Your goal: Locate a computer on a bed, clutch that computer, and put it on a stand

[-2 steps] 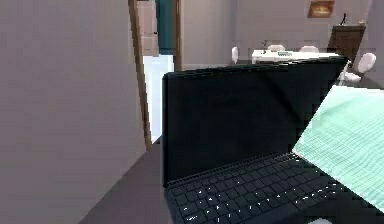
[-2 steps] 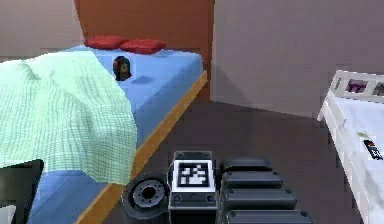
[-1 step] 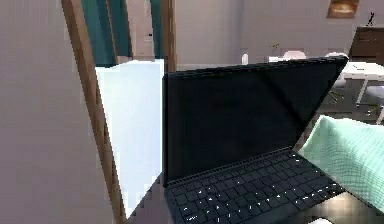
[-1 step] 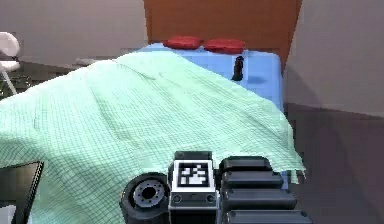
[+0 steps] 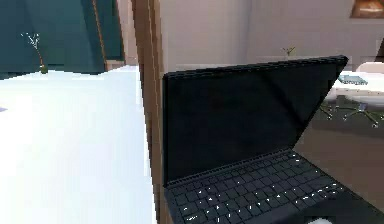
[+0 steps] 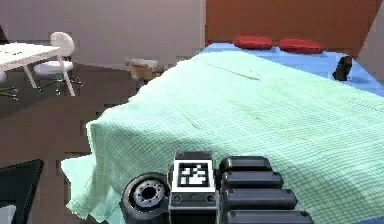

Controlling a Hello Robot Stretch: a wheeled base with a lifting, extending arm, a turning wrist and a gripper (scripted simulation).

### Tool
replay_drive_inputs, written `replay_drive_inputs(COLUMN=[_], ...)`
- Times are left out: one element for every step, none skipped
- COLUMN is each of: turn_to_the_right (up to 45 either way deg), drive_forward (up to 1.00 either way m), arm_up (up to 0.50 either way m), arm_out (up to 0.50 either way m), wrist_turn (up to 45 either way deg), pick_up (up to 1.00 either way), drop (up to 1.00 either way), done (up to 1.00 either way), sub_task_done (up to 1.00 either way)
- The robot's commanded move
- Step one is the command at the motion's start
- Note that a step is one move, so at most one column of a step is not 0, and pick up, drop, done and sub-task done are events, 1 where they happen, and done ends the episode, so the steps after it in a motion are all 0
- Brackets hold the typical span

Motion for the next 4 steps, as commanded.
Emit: replay_drive_inputs(turn_to_the_right=[18.0,0.0,-45.0,-27.0], drive_forward=[0.00,0.30,0.00,0.00], arm_up=[0.00,0.00,0.00,0.00], arm_out=[0.00,0.00,0.00,0.00], wrist_turn=[0.0,0.0,0.0,0.0], pick_up=[0.00,0.00,0.00,0.00], drop=[0.00,0.00,0.00,0.00], done=[0.00,0.00,0.00,0.00], sub_task_done=[0.00,0.00,0.00,0.00])
